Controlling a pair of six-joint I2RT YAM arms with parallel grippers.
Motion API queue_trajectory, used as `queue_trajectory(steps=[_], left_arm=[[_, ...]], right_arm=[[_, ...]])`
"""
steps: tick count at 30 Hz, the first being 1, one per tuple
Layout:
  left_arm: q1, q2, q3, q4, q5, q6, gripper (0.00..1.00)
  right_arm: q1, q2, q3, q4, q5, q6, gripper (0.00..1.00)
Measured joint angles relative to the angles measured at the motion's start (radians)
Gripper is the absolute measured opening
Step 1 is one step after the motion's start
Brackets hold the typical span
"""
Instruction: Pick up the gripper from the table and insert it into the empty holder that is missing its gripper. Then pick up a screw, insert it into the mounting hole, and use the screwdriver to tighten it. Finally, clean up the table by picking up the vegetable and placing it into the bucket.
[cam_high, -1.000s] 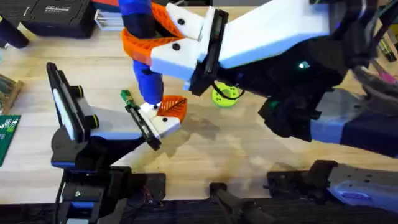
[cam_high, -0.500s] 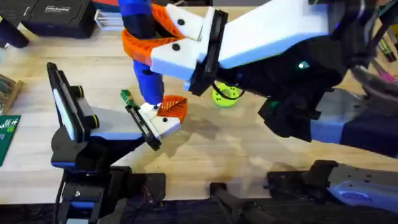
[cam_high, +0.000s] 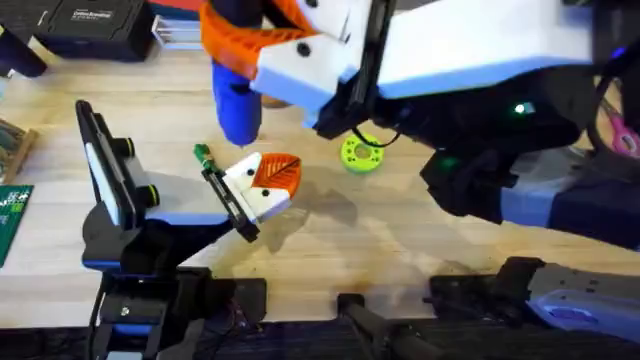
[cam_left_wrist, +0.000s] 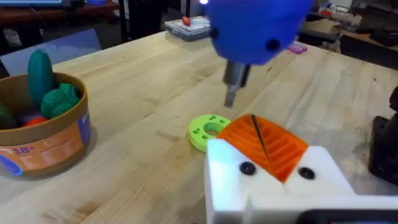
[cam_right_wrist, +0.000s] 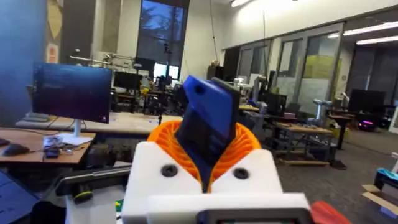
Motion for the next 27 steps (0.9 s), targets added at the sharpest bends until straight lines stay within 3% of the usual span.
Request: queue_trajectory(steps=[7, 12, 16, 19, 23, 27], left_arm=[[0.0, 0.0, 0.0, 0.0, 0.0, 0.0, 0.009], [0.0, 0.0, 0.0, 0.0, 0.0, 0.0, 0.009], [0.0, 0.0, 0.0, 0.0, 0.0, 0.0, 0.009], [0.0, 0.0, 0.0, 0.0, 0.0, 0.0, 0.009], [0.0, 0.0, 0.0, 0.0, 0.0, 0.0, 0.009], [0.0, 0.0, 0.0, 0.0, 0.0, 0.0, 0.009]], right_arm=[[-0.027, 0.0, 0.0, -0.006, -0.004, 0.0, 0.03], [-0.183, 0.0, 0.001, -0.279, -0.011, -0.148, 0.03], [-0.317, 0.0, 0.001, -0.621, 0.04, -0.408, 0.03], [-0.395, 0.0, 0.001, -0.838, 0.162, -0.642, 0.03], [-0.488, 0.005, 0.001, -1.039, 0.373, -0.959, 0.03], [-0.584, 0.05, 0.001, -1.126, 0.522, -1.209, 0.03]])
